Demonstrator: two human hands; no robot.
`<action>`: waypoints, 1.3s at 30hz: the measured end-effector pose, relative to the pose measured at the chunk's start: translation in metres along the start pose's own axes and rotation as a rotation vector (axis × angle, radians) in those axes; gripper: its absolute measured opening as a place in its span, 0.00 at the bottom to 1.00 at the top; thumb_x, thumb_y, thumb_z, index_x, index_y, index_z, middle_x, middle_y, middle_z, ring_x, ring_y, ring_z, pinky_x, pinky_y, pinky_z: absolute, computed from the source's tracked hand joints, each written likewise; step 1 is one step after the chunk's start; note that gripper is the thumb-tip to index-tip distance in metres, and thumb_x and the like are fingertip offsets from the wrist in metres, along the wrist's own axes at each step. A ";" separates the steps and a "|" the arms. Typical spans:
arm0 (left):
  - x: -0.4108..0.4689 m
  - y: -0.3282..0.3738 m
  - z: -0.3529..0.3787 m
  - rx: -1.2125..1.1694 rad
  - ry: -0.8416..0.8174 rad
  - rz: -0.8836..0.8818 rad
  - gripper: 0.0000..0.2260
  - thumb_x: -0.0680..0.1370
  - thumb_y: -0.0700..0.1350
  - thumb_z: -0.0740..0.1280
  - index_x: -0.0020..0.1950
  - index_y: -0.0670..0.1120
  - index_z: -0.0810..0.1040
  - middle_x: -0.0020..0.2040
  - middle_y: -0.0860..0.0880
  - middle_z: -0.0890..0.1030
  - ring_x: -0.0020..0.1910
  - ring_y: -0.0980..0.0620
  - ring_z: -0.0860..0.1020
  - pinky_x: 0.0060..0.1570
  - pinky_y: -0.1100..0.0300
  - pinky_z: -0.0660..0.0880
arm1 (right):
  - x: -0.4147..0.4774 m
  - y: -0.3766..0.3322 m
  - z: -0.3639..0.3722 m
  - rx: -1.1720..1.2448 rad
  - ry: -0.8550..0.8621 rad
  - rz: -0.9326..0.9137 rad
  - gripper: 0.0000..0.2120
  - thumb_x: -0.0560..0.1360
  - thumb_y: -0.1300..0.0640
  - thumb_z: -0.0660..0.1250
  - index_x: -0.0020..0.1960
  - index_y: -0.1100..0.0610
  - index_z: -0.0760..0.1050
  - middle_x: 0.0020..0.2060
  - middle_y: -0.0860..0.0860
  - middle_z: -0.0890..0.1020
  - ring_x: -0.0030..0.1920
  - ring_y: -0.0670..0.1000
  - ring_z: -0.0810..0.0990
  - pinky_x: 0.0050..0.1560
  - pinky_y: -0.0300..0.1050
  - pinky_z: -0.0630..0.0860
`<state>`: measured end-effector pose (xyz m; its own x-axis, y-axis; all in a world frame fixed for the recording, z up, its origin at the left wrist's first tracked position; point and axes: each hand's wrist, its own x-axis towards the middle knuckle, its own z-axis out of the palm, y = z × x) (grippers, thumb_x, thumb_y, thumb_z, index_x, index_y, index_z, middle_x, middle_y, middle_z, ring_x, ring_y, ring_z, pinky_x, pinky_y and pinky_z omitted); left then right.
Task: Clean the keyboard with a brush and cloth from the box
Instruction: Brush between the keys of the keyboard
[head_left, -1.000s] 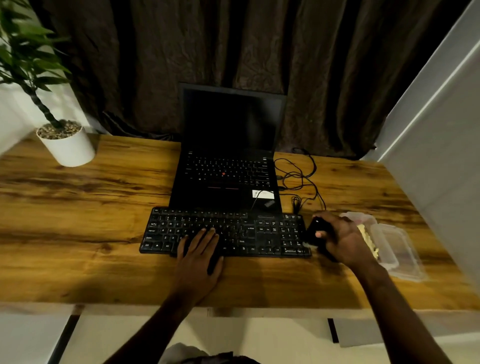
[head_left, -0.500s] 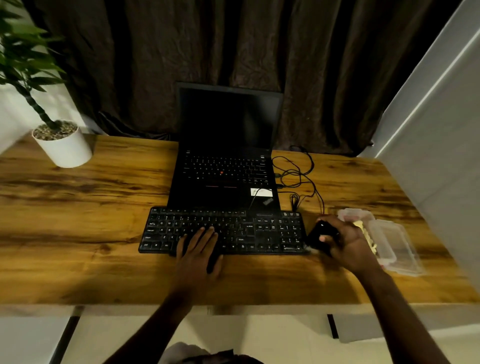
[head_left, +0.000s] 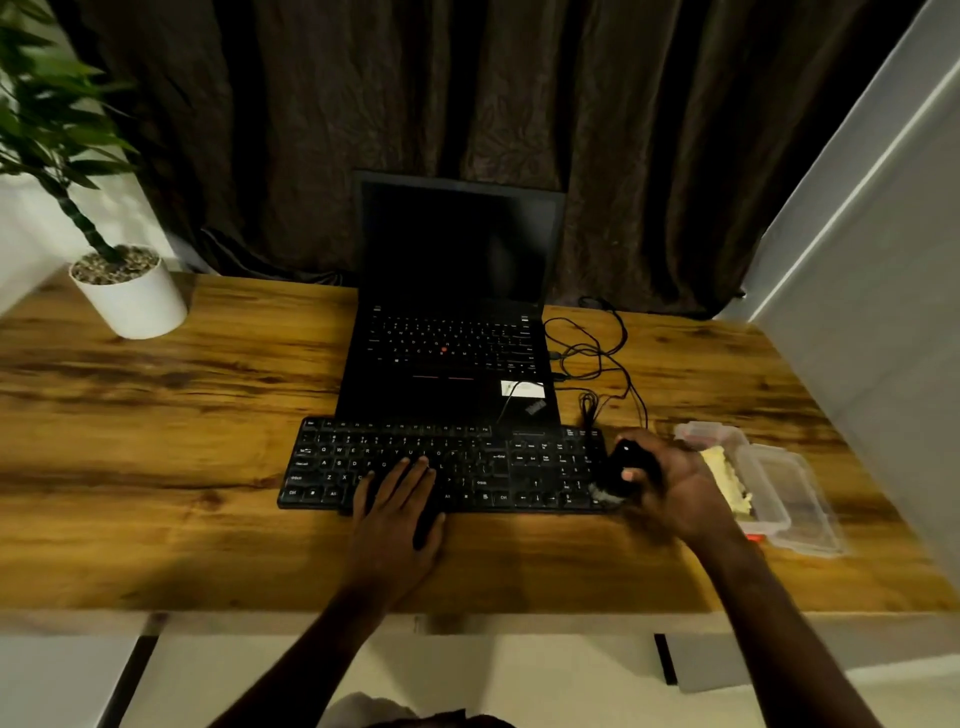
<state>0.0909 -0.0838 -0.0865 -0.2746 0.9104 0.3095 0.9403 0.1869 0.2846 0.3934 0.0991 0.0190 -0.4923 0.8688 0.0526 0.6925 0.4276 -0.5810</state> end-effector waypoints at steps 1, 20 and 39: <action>0.000 0.000 0.001 0.001 -0.001 0.000 0.25 0.80 0.59 0.56 0.72 0.47 0.72 0.73 0.48 0.72 0.74 0.49 0.66 0.73 0.41 0.55 | 0.001 0.001 0.004 -0.004 -0.009 0.000 0.28 0.76 0.58 0.70 0.64 0.29 0.67 0.59 0.55 0.79 0.59 0.56 0.78 0.55 0.60 0.81; 0.000 -0.004 0.004 0.015 -0.038 -0.006 0.26 0.80 0.60 0.55 0.74 0.49 0.70 0.74 0.50 0.70 0.75 0.50 0.64 0.74 0.41 0.54 | 0.008 -0.020 0.021 0.026 -0.018 -0.034 0.23 0.76 0.53 0.70 0.65 0.33 0.70 0.55 0.53 0.81 0.55 0.55 0.80 0.52 0.57 0.82; 0.001 -0.003 0.003 0.011 -0.023 -0.003 0.26 0.79 0.60 0.55 0.73 0.48 0.71 0.74 0.49 0.71 0.74 0.49 0.65 0.73 0.42 0.54 | -0.007 -0.021 0.030 0.005 -0.045 -0.029 0.24 0.76 0.50 0.68 0.65 0.27 0.66 0.59 0.54 0.79 0.57 0.56 0.79 0.50 0.59 0.83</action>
<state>0.0884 -0.0825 -0.0895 -0.2726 0.9181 0.2876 0.9417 0.1934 0.2752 0.3669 0.0766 0.0066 -0.5356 0.8438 0.0328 0.6750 0.4511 -0.5839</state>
